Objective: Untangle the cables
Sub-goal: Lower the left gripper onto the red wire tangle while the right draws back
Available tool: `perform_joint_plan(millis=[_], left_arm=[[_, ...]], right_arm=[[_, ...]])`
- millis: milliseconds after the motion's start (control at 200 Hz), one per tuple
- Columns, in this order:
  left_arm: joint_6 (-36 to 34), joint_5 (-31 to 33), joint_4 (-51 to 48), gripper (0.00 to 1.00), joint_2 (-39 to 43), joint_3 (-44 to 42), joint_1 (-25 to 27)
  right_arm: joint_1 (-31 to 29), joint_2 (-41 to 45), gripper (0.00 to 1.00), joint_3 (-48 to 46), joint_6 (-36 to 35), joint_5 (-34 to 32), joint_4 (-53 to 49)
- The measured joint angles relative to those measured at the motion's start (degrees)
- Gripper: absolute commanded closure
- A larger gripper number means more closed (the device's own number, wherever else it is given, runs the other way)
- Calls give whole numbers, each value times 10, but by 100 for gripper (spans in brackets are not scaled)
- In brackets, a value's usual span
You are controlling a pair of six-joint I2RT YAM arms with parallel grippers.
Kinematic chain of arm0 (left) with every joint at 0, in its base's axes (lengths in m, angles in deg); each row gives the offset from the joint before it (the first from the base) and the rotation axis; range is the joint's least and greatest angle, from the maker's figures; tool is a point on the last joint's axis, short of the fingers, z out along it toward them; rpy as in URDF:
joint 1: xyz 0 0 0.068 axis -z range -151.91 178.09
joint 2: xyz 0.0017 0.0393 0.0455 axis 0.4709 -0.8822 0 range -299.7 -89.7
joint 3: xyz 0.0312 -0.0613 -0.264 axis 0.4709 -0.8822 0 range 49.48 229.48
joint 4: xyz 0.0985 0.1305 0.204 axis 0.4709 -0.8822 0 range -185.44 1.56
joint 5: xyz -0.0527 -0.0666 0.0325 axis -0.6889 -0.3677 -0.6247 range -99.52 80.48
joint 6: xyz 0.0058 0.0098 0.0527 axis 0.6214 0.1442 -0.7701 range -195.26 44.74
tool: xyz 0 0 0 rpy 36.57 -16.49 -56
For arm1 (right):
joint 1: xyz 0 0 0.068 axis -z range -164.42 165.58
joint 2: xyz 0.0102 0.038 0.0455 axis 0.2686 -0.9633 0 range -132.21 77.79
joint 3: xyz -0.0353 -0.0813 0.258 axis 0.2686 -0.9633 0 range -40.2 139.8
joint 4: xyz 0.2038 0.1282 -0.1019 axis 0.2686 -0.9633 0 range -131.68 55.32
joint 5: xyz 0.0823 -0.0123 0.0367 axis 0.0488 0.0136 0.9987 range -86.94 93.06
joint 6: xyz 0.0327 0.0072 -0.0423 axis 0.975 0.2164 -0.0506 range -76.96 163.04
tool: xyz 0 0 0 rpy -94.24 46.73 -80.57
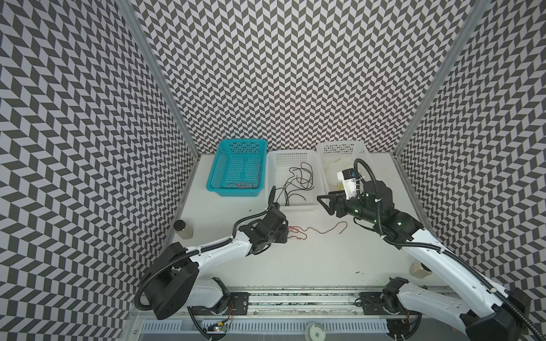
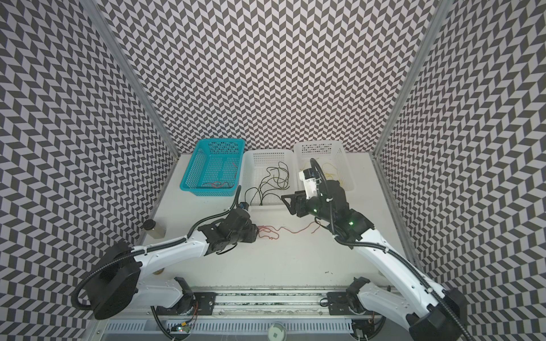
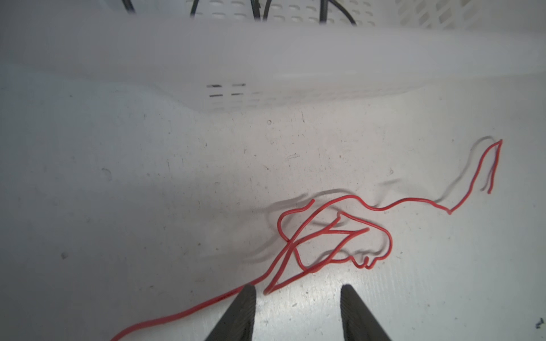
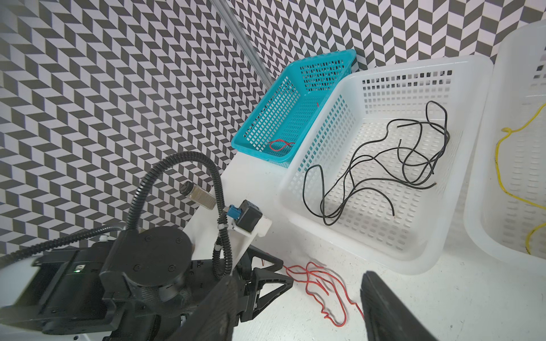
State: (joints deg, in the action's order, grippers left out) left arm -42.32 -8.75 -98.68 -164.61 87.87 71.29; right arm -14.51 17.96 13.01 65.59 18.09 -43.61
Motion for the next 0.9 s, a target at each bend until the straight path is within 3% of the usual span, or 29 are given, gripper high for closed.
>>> perform_joint_plan(millis=[115,901], left_arm=[[-1,1,6,52,16,0,0],[-18,1,11,73,-70,-5,0]], right_arm=[[0,0,33,-1,0,1,4],[0,3,33,-10,5,9,12]])
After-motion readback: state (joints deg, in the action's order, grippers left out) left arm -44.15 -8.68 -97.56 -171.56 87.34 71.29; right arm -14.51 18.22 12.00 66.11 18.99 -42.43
